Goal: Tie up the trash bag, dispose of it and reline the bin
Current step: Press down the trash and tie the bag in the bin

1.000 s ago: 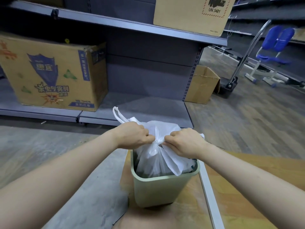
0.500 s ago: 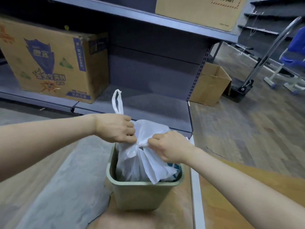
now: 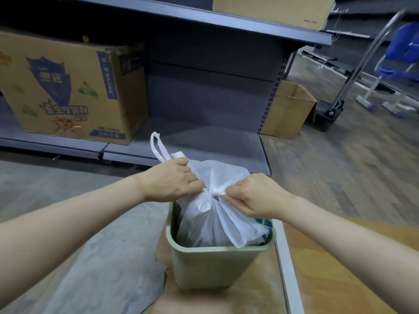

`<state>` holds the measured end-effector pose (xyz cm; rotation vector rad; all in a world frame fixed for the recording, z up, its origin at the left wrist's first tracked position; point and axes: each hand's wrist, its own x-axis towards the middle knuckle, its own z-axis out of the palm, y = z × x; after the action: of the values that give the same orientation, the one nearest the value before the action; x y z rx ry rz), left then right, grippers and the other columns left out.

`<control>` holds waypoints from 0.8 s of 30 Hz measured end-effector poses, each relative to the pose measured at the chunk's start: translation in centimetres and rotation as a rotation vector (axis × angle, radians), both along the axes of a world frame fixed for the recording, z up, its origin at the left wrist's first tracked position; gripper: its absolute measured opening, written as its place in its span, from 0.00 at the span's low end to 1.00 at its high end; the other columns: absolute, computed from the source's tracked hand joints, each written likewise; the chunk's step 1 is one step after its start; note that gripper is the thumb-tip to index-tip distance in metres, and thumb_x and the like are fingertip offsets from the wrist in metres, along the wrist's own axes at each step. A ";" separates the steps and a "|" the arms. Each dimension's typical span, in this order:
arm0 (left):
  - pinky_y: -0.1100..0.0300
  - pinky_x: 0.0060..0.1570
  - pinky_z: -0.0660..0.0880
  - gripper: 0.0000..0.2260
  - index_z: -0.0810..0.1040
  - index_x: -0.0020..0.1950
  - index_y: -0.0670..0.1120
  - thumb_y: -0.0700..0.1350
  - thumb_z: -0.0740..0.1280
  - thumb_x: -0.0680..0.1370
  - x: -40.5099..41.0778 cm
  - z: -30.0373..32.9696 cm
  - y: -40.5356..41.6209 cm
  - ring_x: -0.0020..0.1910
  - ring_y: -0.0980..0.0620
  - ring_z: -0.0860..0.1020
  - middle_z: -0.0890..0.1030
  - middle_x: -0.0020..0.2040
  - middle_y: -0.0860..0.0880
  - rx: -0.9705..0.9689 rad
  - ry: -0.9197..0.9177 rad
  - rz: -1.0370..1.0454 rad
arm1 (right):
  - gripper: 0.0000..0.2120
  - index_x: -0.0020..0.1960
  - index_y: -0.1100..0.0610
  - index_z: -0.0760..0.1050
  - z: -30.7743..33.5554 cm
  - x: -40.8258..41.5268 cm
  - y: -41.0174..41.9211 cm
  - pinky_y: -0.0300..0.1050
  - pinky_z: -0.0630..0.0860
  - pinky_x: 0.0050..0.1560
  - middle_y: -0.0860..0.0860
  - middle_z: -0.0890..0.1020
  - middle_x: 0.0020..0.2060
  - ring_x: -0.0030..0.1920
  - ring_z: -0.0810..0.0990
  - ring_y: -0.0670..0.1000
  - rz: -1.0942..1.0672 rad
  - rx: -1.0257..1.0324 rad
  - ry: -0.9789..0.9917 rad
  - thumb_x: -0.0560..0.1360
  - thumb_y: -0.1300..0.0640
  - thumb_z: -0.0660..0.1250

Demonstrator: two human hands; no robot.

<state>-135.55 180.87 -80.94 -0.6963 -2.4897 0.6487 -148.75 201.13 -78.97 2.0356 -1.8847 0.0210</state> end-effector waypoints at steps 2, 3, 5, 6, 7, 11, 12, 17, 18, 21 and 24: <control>0.57 0.34 0.56 0.13 0.76 0.35 0.44 0.33 0.54 0.67 0.1 -0.1 -0.4 0.20 0.49 0.69 0.70 0.22 0.50 0.022 0.015 0.012 | 0.18 0.29 0.55 0.55 0.1 0.2 0.1 0.33 0.42 0.24 0.46 0.56 0.21 0.20 0.53 0.52 0.012 -0.008 -0.002 0.76 0.51 0.53; 0.58 0.33 0.58 0.12 0.75 0.37 0.45 0.33 0.54 0.68 0.2 -0.2 -0.6 0.20 0.49 0.69 0.70 0.22 0.50 0.035 0.026 0.018 | 0.18 0.29 0.55 0.55 0.2 0.4 0.0 0.34 0.43 0.23 0.46 0.56 0.21 0.20 0.54 0.52 0.015 -0.001 -0.016 0.76 0.51 0.53; 0.60 0.30 0.66 0.09 0.69 0.42 0.46 0.33 0.55 0.68 0.4 -0.4 -1.0 0.20 0.48 0.69 0.71 0.23 0.50 0.070 0.027 0.019 | 0.18 0.30 0.55 0.56 0.2 0.7 -0.2 0.35 0.46 0.22 0.46 0.57 0.21 0.20 0.55 0.52 0.023 0.007 -0.041 0.76 0.51 0.53; 0.62 0.28 0.69 0.09 0.65 0.42 0.46 0.33 0.55 0.68 0.6 -0.5 -1.1 0.20 0.48 0.69 0.71 0.23 0.50 0.084 0.018 0.008 | 0.18 0.30 0.55 0.56 0.0 0.9 -0.2 0.35 0.48 0.22 0.46 0.57 0.21 0.20 0.55 0.52 0.019 0.004 -0.057 0.76 0.51 0.53; 0.63 0.28 0.70 0.09 0.63 0.42 0.46 0.33 0.56 0.68 0.9 -0.7 -1.2 0.20 0.48 0.69 0.71 0.23 0.50 0.092 0.017 0.000 | 0.18 0.30 0.54 0.56 -0.2 1.2 -0.2 0.35 0.50 0.22 0.46 0.57 0.21 0.20 0.56 0.52 0.010 -0.001 -0.081 0.76 0.50 0.53; 0.61 0.34 0.61 0.09 0.62 0.40 0.47 0.34 0.56 0.69 1.4 -1.2 -1.2 0.21 0.48 0.67 0.71 0.23 0.50 0.104 0.069 -0.001 | 0.19 0.30 0.54 0.56 -1.6 1.6 0.4 0.37 0.53 0.23 0.45 0.59 0.22 0.22 0.58 0.50 0.005 0.010 -0.205 0.78 0.50 0.52; 0.61 0.35 0.58 0.08 0.63 0.40 0.47 0.34 0.57 0.69 1.4 -1.2 -0.9 0.21 0.48 0.67 0.71 0.23 0.50 0.108 0.070 0.003 | 0.19 0.30 0.53 0.56 -1.7 1.6 0.7 0.37 0.53 0.23 0.45 0.59 0.22 0.22 0.58 0.49 -0.003 0.020 -0.211 0.78 0.50 0.52; 0.59 0.36 0.57 0.05 0.66 0.40 0.46 0.38 0.58 0.73 2.9 -1.8 -1.0 0.25 0.48 0.67 0.72 0.28 0.49 0.164 -0.021 0.122 | 0.18 0.30 0.53 0.59 -1.8 2.5 0.6 0.34 0.50 0.25 0.44 0.60 0.23 0.24 0.60 0.49 -0.005 0.028 -0.201 0.78 0.50 0.52; 0.59 0.37 0.59 0.05 0.68 0.41 0.46 0.43 0.58 0.77 3.4 -2.2 -1.6 0.26 0.48 0.69 0.73 0.30 0.49 0.176 -0.040 0.175 | 0.18 0.31 0.54 0.61 -2.0 2.5 0.6 0.36 0.52 0.25 0.44 0.62 0.25 0.25 0.62 0.49 -0.013 0.028 -0.226 0.78 0.49 0.51; 0.55 0.45 0.65 0.24 0.75 0.48 0.45 0.59 0.47 0.81 4.6 -2.8 -3.4 0.33 0.47 0.74 0.77 0.37 0.48 0.195 -0.104 0.298 | 0.20 0.40 0.55 0.71 -2.5 1.6 1.2 0.46 0.68 0.31 0.46 0.70 0.35 0.34 0.70 0.50 -0.138 -0.098 -0.399 0.78 0.47 0.47; 0.52 0.53 0.70 0.27 0.69 0.57 0.45 0.65 0.44 0.79 5.0 -4.2 -3.5 0.34 0.49 0.78 0.80 0.40 0.49 0.174 -0.151 0.318 | 0.16 0.62 0.54 0.71 -3.3 -0.8 1.8 0.48 0.73 0.40 0.51 0.75 0.55 0.45 0.78 0.56 -0.420 -0.214 -0.457 0.79 0.52 0.51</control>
<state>-130.55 177.37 -85.11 -0.2962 -2.7856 0.4945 -149.60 202.96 -82.22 1.5498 -2.4270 0.5956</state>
